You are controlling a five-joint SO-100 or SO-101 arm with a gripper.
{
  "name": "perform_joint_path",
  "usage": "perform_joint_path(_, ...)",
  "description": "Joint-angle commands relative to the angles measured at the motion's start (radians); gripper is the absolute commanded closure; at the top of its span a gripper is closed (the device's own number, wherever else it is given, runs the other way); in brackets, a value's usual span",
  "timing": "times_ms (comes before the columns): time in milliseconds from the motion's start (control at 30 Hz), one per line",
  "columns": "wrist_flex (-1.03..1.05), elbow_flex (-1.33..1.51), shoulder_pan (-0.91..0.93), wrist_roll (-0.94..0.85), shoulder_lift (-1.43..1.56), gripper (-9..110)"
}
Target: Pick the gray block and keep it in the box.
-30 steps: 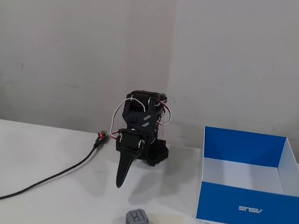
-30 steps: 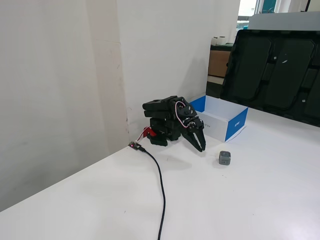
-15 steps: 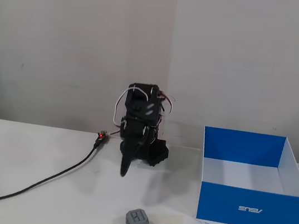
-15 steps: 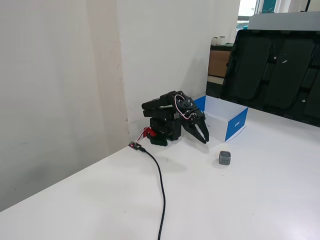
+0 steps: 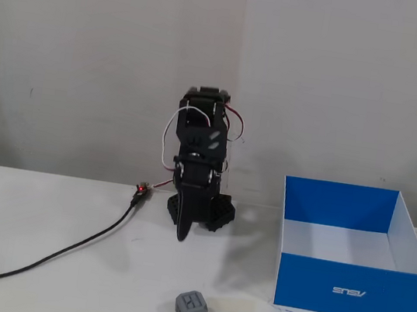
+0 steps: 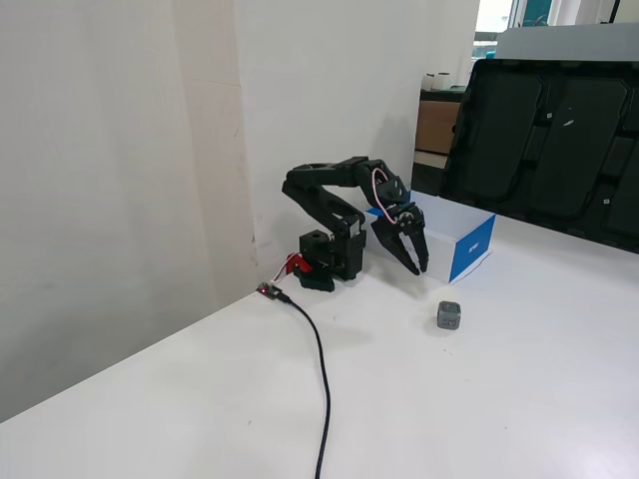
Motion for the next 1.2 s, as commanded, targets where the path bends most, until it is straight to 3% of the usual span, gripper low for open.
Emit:
perform_joint_path(0,-0.014,-0.156,-0.012,-0.054,-0.129,101)
perform_joint_path(333,-0.017,-0.262,-0.057,-0.12,-0.339,101)
perform_joint_path(833,-0.051,-0.391,-0.084,-0.153,-0.644,85)
perform_joint_path(1167,-0.046,-0.515,-0.092,-0.196,-0.904,85)
